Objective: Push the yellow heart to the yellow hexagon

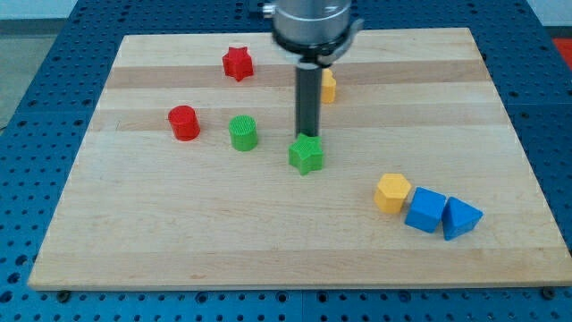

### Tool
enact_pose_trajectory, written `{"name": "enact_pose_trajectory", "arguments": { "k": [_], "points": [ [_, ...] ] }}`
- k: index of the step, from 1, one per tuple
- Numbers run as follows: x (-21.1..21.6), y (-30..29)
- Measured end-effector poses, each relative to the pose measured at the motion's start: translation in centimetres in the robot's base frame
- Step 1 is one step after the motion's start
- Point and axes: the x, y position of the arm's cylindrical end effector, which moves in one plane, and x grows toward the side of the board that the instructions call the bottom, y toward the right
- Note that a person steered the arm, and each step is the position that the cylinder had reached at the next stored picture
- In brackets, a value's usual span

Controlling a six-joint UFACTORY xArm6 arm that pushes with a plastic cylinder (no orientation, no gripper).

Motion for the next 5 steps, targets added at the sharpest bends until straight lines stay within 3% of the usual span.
{"name": "enact_pose_trajectory", "arguments": {
  "k": [1,2,3,5],
  "points": [
    [2.6,-2.7],
    [6.7,3.5],
    [7.8,5.3],
    [2.5,4.8]
  ]
}}
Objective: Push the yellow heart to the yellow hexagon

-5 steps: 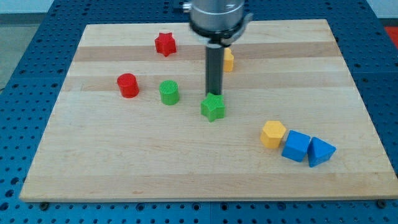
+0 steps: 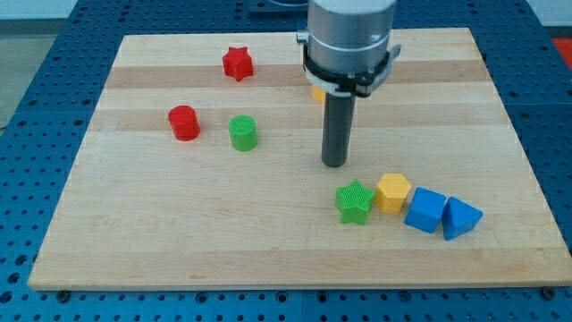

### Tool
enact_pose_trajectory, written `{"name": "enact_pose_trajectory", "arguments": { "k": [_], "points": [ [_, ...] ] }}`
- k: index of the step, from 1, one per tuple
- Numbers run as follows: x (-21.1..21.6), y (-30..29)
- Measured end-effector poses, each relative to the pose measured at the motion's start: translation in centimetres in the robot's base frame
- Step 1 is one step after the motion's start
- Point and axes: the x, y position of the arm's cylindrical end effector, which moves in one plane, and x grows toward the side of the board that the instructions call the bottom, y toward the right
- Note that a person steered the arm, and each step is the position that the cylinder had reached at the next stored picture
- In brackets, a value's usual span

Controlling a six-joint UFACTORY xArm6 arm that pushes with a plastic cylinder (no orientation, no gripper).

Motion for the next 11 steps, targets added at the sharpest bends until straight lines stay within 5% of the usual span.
{"name": "enact_pose_trajectory", "arguments": {
  "k": [4,5,6,7,8,9,10,11],
  "points": [
    [-13.8,1.2],
    [-15.1,-0.6],
    [-13.4,6.8],
    [-22.1,5.7],
    [-24.3,-1.6],
    [-17.4,-1.9],
    [-14.4,1.8],
    [-12.6,-0.8]
  ]
}}
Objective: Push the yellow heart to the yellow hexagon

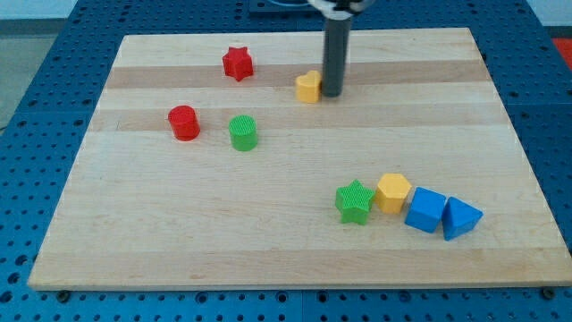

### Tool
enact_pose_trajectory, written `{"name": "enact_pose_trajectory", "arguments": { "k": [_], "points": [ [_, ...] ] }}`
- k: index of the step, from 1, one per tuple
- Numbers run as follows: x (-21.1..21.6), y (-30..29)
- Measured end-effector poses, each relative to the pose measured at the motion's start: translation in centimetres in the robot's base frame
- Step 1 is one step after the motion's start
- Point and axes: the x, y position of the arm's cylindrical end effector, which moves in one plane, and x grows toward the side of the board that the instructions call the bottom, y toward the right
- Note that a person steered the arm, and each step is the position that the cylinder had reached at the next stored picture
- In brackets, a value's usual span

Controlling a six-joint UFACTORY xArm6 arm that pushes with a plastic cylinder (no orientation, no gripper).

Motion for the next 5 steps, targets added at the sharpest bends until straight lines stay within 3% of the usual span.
{"name": "enact_pose_trajectory", "arguments": {
  "k": [2,5],
  "points": [
    [-6.8,-0.4],
    [-9.5,-2.4]
  ]
}}
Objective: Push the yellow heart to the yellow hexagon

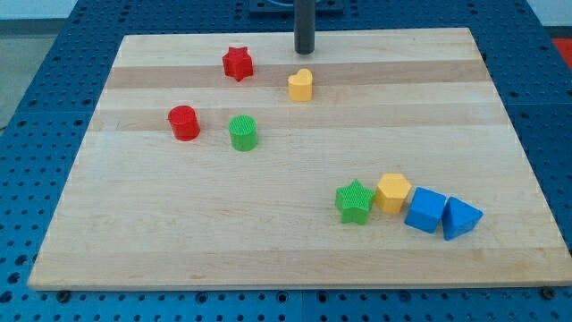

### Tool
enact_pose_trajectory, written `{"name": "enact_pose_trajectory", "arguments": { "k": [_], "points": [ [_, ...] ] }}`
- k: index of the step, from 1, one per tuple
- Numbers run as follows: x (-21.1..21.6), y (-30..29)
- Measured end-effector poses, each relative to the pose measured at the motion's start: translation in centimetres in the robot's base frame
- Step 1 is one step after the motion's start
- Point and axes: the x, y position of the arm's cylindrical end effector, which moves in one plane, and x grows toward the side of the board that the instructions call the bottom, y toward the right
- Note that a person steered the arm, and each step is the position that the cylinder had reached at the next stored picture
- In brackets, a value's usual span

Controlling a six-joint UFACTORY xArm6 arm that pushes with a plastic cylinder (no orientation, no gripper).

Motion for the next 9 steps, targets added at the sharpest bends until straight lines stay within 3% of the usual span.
{"name": "enact_pose_trajectory", "arguments": {
  "k": [1,2,4,5,6,9],
  "points": [
    [4.2,0.9],
    [11.4,2.4],
    [3.5,1.0],
    [12.8,-1.7],
    [17.3,3.0],
    [16.4,2.8]
  ]
}}
